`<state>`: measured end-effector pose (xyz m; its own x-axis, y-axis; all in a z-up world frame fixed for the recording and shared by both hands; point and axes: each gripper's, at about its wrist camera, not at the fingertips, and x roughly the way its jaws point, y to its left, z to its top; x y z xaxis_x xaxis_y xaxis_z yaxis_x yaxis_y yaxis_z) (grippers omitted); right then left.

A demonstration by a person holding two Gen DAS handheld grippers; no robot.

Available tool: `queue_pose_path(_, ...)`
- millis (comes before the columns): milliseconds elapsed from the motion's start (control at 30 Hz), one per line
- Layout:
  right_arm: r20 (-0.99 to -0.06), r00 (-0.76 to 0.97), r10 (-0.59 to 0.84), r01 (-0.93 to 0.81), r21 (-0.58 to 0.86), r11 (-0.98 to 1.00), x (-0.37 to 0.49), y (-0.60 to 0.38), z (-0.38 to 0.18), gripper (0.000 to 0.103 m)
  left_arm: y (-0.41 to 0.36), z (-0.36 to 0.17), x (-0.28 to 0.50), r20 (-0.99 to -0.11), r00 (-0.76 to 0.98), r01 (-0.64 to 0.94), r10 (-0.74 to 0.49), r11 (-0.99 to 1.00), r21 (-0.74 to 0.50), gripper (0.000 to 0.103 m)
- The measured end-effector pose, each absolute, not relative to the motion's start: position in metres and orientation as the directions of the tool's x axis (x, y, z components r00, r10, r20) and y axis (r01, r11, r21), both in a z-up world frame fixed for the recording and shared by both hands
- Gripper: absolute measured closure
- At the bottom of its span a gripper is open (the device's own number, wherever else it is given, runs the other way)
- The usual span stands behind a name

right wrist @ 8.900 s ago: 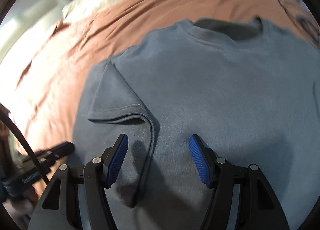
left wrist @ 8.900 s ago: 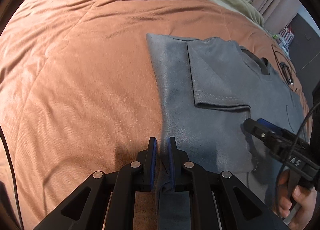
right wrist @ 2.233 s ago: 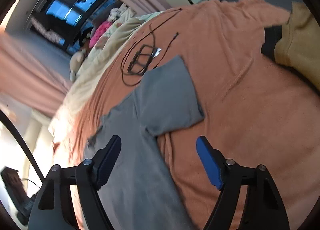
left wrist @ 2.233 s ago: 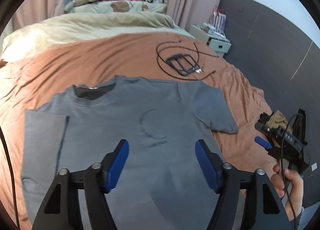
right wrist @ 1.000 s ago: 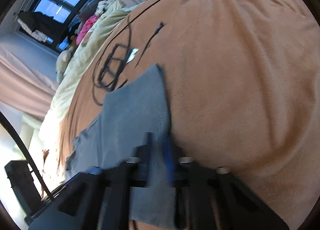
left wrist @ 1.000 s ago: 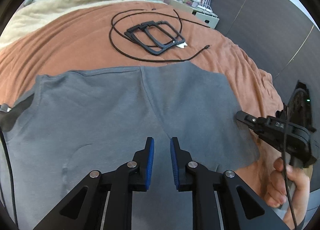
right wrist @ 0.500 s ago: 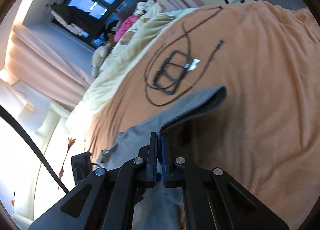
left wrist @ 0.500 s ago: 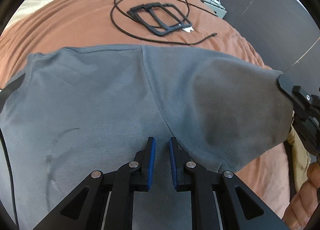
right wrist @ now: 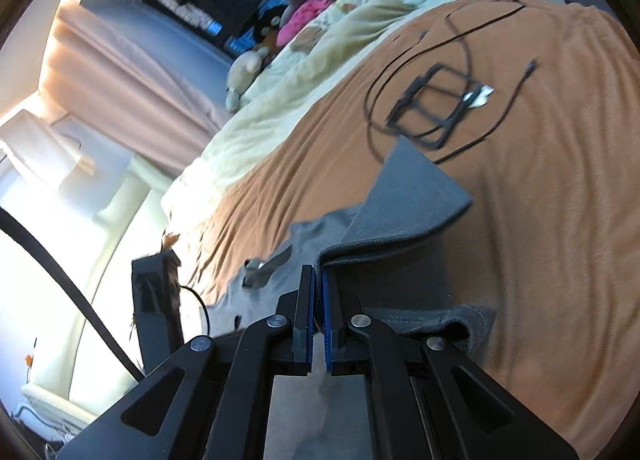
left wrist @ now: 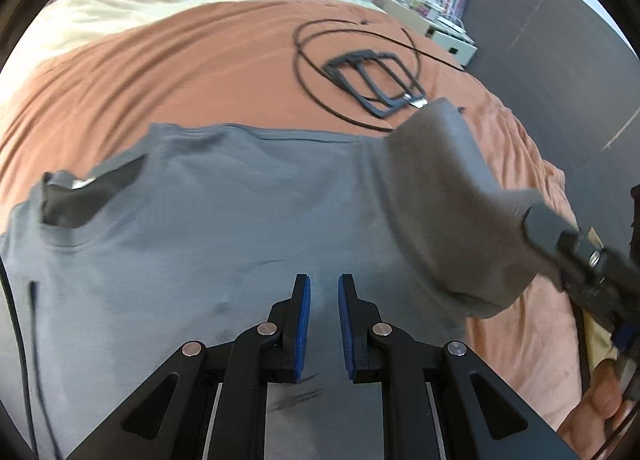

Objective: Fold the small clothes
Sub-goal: 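Grasp the other side edge with the right tool and lift it toward the collar, then open the right tool to release the side folded over the shirt body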

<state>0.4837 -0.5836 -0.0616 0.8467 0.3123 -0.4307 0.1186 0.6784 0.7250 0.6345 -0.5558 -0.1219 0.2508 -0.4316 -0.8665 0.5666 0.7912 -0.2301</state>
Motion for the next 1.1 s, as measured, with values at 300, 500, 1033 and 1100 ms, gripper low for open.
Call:
queue_pose_path(300, -0.486, 0.774, 0.405, 0.097, 0.724, 0.683, 0.517, -0.57, -0.068, 0.102, -0.504, -0.101, 0.648, -0.869, 0.303, 0.495, -0.392, 0.844, -0.208, 0.087)
queue_pose_path(500, -0.505, 0.77, 0.389, 0.149, 0.736, 0.66, 0.502, -0.594, -0.062, 0.056, -0.49, -0.099, 0.648, -0.87, 0.295, 0.449, -0.395, 0.861, -0.238, 0.068)
queue_pose_path(1033, -0.52, 0.822, 0.232, 0.315, 0.755, 0.575, 0.403, -0.693, -0.089, 0.04, -0.54, -0.117, 0.624, -0.866, 0.211, 0.52, -0.454, 0.802, -0.294, 0.047)
queue_pose_path(1100, -0.543, 0.811, 0.22, 0.346, 0.747, 0.568, 0.405, -0.692, -0.094, 0.041, -0.549, -0.124, 0.622, -0.868, 0.199, 0.53, -0.455, 0.795, -0.295, 0.047)
